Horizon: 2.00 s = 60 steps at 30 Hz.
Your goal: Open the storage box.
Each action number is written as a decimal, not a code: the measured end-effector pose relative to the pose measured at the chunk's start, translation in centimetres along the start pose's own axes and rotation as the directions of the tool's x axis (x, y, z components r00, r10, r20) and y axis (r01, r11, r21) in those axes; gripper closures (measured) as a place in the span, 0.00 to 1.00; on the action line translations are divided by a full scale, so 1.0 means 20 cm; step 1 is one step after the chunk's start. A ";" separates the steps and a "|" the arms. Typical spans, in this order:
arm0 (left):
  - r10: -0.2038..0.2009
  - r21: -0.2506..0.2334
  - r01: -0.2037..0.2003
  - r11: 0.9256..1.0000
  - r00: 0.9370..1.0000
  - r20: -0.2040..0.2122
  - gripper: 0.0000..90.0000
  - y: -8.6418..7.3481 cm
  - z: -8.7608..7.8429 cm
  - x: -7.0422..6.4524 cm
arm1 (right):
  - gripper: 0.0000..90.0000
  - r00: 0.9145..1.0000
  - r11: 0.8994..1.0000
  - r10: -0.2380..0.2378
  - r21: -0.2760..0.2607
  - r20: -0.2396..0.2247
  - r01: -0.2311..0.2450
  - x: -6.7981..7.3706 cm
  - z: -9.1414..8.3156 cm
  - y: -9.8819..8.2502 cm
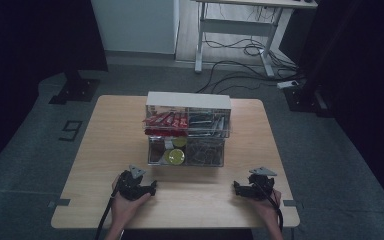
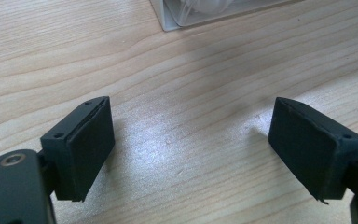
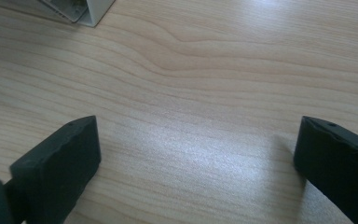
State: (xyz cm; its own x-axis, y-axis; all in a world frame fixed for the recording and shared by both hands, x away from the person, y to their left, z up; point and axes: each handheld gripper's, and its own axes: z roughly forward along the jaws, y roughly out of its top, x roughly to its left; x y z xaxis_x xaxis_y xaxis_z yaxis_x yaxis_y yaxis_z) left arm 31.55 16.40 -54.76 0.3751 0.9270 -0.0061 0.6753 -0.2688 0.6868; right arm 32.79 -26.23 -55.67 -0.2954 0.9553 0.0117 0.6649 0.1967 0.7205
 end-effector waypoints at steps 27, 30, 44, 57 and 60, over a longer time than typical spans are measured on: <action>-0.033 -0.033 0.032 0.999 0.999 -0.013 0.39 -0.01 -0.05 0.03 | 0.14 0.999 0.999 0.036 -0.028 0.033 -0.036 -0.02 -0.02 -0.01; -0.073 -0.050 0.073 0.996 0.997 0.010 0.47 0.00 -0.08 0.05 | 0.14 0.999 0.999 0.036 -0.028 0.033 -0.035 -0.02 -0.02 -0.01; -0.097 -0.125 0.101 0.987 0.994 0.042 0.75 0.04 -0.23 0.06 | 0.15 0.999 0.999 0.032 -0.030 0.031 -0.031 -0.02 -0.02 -0.01; -0.077 -0.164 0.098 0.981 0.988 0.132 0.99 0.07 -0.33 0.06 | 0.16 0.999 0.999 0.029 -0.032 0.031 -0.028 -0.02 -0.02 -0.01; -0.070 -0.180 0.100 0.979 0.984 0.165 1.00 0.08 -0.36 0.05 | 0.16 0.999 0.999 0.031 -0.032 0.032 -0.030 -0.02 -0.02 -0.01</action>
State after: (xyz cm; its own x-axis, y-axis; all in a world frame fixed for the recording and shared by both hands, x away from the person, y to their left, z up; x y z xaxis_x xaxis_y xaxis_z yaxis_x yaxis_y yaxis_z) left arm 28.38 18.82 -48.37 0.4263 0.8877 -0.1737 0.5837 -0.1233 0.8026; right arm 32.50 -26.66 -55.54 -0.2525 0.9675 0.0120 0.6510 0.1607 0.7419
